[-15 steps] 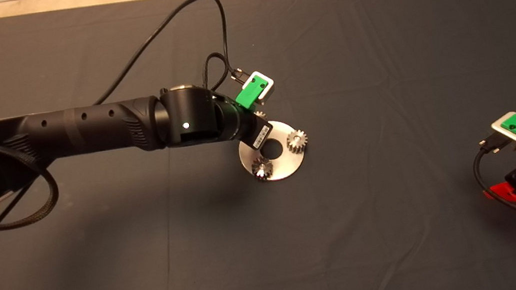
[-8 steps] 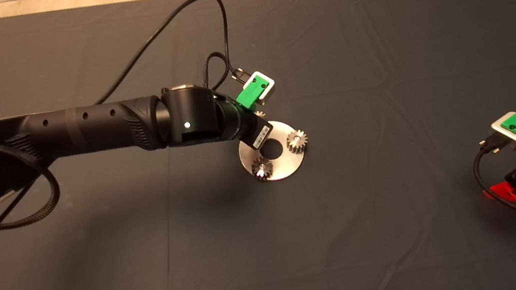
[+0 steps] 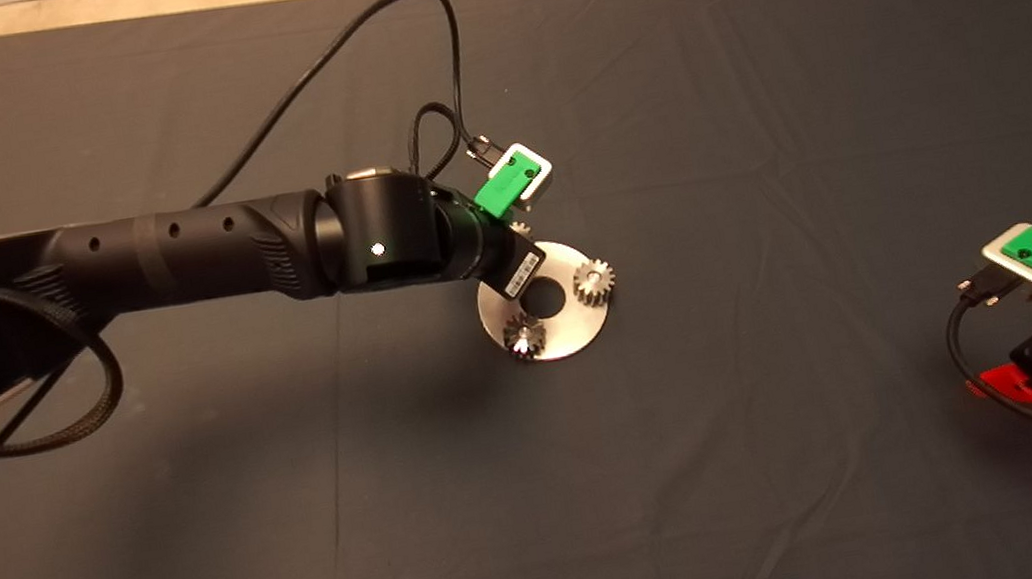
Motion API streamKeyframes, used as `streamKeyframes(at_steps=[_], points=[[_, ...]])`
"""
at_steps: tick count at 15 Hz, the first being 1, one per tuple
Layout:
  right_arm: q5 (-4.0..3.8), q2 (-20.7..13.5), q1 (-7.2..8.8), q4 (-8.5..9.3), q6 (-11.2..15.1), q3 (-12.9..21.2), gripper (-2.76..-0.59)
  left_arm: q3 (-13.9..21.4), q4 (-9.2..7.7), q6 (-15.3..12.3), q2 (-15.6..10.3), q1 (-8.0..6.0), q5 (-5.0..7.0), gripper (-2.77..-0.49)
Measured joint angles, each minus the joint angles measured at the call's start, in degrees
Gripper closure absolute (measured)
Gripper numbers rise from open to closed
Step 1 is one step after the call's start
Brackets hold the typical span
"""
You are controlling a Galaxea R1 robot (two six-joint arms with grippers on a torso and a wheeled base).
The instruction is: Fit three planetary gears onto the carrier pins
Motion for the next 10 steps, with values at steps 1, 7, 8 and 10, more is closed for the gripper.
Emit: streamKeyframes(at_steps=[1, 7, 8, 10], points=[[0.0, 0.0, 0.0, -0.01, 0.0, 0.0, -2.07, 0.0, 0.02, 0.2, 0.0, 0.0, 0.26, -0.54], [0.0, 0.0, 0.0, 0.0, 0.0, 0.0, -2.07, 0.0, 0.11, 0.3, 0.0, -0.02, 0.35, -0.53], [-0.01, 0.0, -0.01, 0.0, 0.0, 0.0, -2.07, 0.0, 0.11, 0.3, 0.0, -0.02, 0.35, -0.53], [-0.01, 0.0, -0.01, -0.01, 0.0, 0.0, -2.07, 0.0, 0.11, 0.4, 0.0, -0.02, 0.35, -0.53]])
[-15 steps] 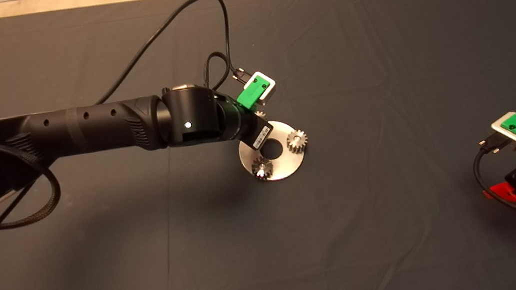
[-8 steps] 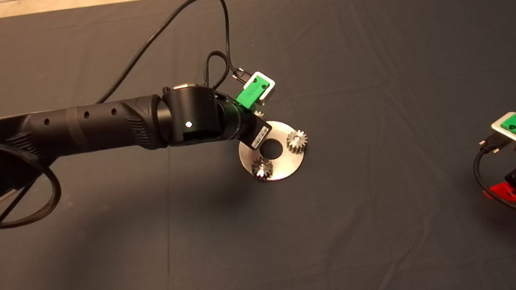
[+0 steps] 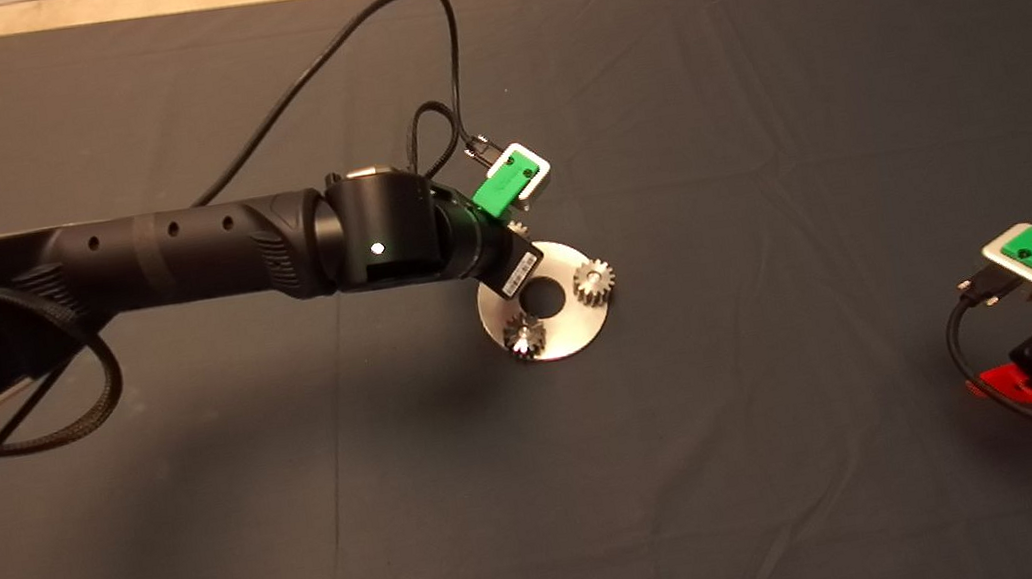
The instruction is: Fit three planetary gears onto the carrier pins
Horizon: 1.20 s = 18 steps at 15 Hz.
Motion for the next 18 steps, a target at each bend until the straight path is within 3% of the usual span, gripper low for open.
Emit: streamKeyframes(at_steps=[11, 13, 18], points=[[0.01, 0.1, 0.01, 0.01, 0.0, 0.0, -2.07, 0.0, -0.02, 0.0, -0.1, 0.01, 0.05, -0.53], [-0.02, 0.1, 0.01, 0.01, 0.0, 0.0, -2.07, 0.0, -0.41, 0.2, -0.1, -0.01, 0.87, -0.53], [0.01, 0.1, -0.01, 0.01, 0.0, 0.0, -2.07, 0.0, -0.41, 0.2, -0.1, 0.0, 0.87, -0.53]])
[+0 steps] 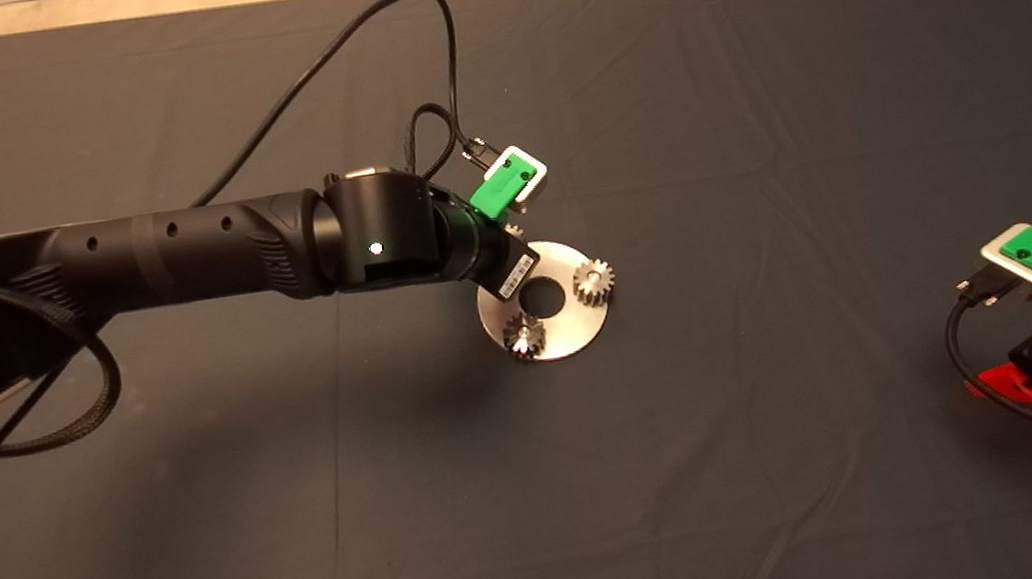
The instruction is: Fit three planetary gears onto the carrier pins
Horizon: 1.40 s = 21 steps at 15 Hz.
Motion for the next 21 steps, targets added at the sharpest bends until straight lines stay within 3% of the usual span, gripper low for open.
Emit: streamKeyframes(at_steps=[21], points=[[-0.01, 0.0, 0.0, -0.01, 0.0, 0.0, -2.07, -0.7, -0.41, 0.5, 0.0, 0.05, 0.05, -0.59]])
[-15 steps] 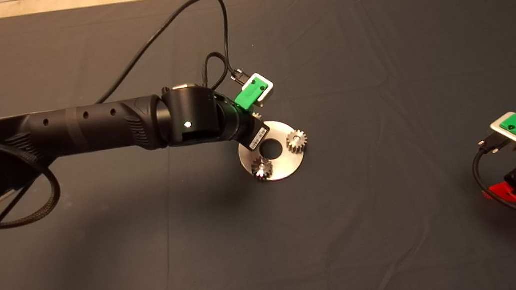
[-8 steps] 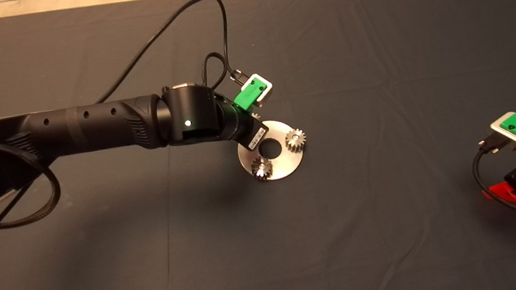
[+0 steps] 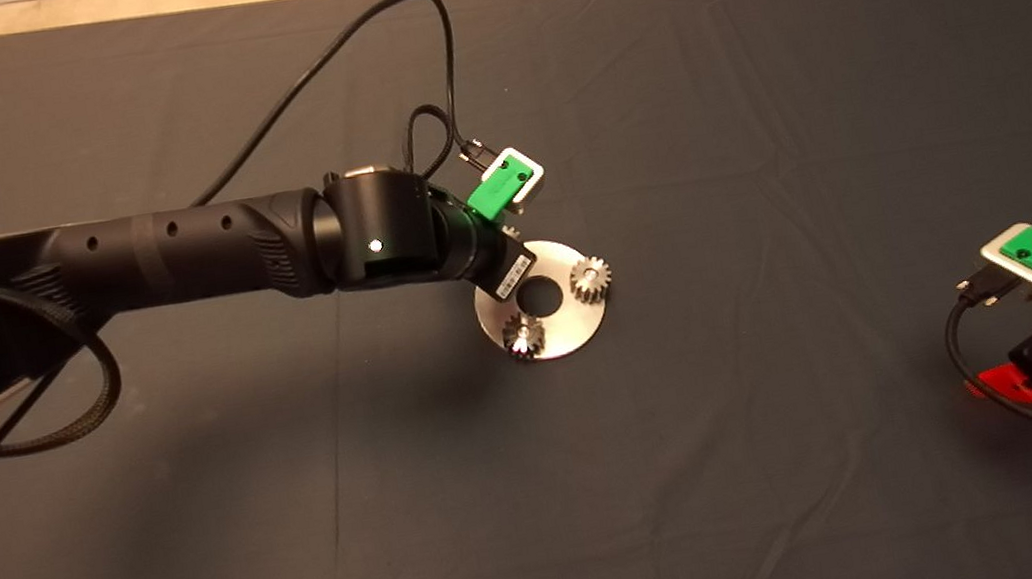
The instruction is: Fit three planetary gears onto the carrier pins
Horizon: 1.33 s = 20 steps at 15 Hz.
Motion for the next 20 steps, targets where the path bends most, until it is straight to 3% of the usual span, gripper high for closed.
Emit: streamKeyframes(at_steps=[6, 10, 20], points=[[0.01, 0.0, 0.01, 0.0, 0.0, 0.0, -2.07, 0.0, -0.02, 0.0, 0.0, 0.0, -0.02, -0.8], [-0.02, 0.0, 0.0, 0.0, 0.0, 0.0, -2.07, 0.0, -0.05, 0.0, 0.0, 0.0, -0.05, -0.81], [0.01, 0.0, 0.0, 0.0, 0.0, 0.0, -2.07, 0.0, 0.2, -0.1, -0.4, -0.02, 0.26, -1.34]])
